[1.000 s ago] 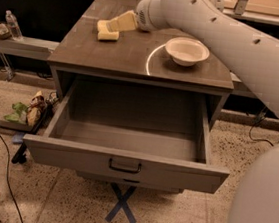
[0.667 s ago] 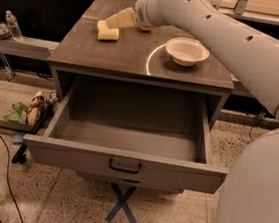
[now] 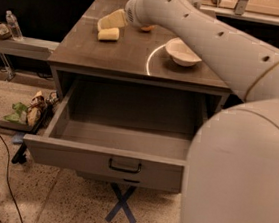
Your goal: Place sponge into top drawer
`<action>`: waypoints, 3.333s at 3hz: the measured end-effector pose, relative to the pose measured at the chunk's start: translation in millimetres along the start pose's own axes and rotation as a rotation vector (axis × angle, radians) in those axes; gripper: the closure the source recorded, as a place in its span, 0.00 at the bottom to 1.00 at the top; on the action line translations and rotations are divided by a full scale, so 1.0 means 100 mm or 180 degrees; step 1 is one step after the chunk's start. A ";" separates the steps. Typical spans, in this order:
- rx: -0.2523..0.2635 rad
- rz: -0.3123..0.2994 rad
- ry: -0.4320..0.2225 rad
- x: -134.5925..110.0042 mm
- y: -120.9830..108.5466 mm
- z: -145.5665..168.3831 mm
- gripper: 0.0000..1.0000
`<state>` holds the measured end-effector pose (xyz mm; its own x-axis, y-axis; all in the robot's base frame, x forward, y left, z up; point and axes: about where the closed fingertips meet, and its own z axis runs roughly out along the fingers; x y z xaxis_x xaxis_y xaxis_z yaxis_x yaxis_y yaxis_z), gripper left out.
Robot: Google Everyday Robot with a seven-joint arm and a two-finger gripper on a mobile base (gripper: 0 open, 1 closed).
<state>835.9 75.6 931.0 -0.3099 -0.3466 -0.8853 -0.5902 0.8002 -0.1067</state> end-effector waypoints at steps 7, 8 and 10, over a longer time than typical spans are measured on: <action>-0.0034 0.0052 0.0383 0.36 0.28 1.25 0.72; -0.0110 -0.0060 0.0340 0.32 0.14 0.88 0.95; -0.0865 -0.0314 0.0304 0.52 0.06 -0.97 1.00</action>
Offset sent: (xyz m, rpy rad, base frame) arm 0.0235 0.0662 -0.0518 0.0039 0.1189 -0.0143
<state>744.0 14.5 928.3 -0.3025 -0.4709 -0.8287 -0.7948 0.6045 -0.0534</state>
